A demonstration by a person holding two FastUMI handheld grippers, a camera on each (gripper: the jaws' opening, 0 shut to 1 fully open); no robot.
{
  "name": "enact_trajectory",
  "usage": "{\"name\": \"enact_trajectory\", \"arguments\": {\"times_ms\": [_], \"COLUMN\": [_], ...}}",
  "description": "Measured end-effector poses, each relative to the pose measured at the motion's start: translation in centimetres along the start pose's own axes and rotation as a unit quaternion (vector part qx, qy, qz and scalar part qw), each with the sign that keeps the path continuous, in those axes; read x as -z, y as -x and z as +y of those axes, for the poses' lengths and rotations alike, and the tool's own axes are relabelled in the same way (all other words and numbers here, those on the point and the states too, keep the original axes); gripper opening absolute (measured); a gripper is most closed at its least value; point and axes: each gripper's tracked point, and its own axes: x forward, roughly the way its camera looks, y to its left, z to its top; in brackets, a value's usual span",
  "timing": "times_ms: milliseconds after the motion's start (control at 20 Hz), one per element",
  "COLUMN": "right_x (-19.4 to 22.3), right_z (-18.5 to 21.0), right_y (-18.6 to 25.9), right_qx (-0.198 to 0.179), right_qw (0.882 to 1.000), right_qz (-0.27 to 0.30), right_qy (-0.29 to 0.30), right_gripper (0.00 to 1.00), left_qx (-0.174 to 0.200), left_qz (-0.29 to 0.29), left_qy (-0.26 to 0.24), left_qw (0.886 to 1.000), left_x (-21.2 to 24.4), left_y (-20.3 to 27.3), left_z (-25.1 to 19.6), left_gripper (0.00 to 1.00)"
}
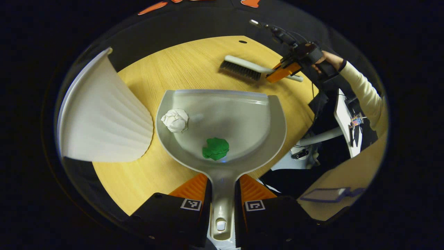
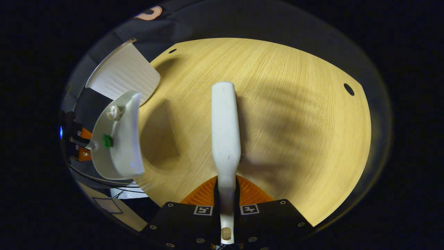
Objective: Pick up the small broom and dustpan from the desktop, sweep the trash into the dustpan with the broom, and then empty the trash into the garbage bin.
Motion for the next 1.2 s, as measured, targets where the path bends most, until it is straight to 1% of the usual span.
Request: {"name": "enact_trajectory", "arguments": {"times_ms": [50, 100, 150, 250, 350, 500, 600, 700, 800, 900, 1000, 1100, 1200], "right_x": [0.4, 0.9, 1.3, 1.7, 2.0, 2.2, 1.8, 1.8, 1.3, 0.7, 0.7, 0.6, 0.4], "right_z": [0.2, 0.3, 0.5, 0.8, 1.1, 1.2, 1.2, 1.1, 0.9, 0.9, 0.9, 1.1, 1.0], "right_y": [-0.2, -0.6, -1.0, -1.3, -1.6, -1.6, -1.3, -1.3, -0.9, -0.3, -0.4, -0.5, -0.5], "right_qx": [-0.008, -0.014, -0.022, -0.040, -0.056, -0.067, -0.081, -0.092, -0.095, -0.099, -0.101, -0.100, -0.099], "right_qw": [1.000, 1.000, 1.000, 0.999, 0.998, 0.997, 0.996, 0.995, 0.995, 0.995, 0.995, 0.995, 0.995], "right_qz": [0.005, 0.008, 0.014, 0.020, 0.027, 0.034, 0.033, 0.032, 0.031, 0.029, 0.025, 0.018, 0.010], "right_qy": [0.001, 0.006, 0.010, 0.017, 0.023, 0.034, 0.036, 0.034, 0.029, 0.017, 0.009, -0.004, -0.024], "right_gripper": [0.14, 0.14, 0.14, 0.14, 0.14, 0.14, 0.14, 0.13, 0.14, 0.14, 0.14, 0.14, 0.14], "left_qx": [0.004, 0.010, 0.018, 0.019, -0.008, -0.041, -0.068, -0.085, -0.110, -0.137, -0.172, -0.197, -0.228], "left_qz": [0.000, 0.001, 0.001, -0.003, -0.011, -0.029, -0.042, -0.064, -0.076, -0.070, -0.045, -0.018, 0.010], "left_qy": [0.002, 0.008, 0.020, 0.046, 0.069, 0.119, 0.131, 0.147, 0.154, 0.167, 0.157, 0.149, 0.125], "left_qw": [1.000, 1.000, 1.000, 0.999, 0.997, 0.992, 0.988, 0.983, 0.979, 0.974, 0.971, 0.969, 0.966], "left_x": [0.1, 0.3, 0.5, 0.6, 0.8, 0.3, -0.1, -1.2, -2.2, -3.5, -4.3, -5.0, -4.9], "left_y": [0.9, 1.9, 2.9, 5.2, 7.8, 10.7, 13.1, 15.7, 18.1, 19.0, 18.8, 18.3, 19.0], "left_z": [-0.4, -0.7, -1.0, -1.6, -0.8, 0.2, 1.1, 2.4, 4.9, 8.2, 12.1, 16.2, 19.2], "left_gripper": [0.31, 0.34, 0.31, 0.31, 0.31, 0.29, 0.29, 0.29, 0.29, 0.29, 0.29, 0.29, 0.29]}}
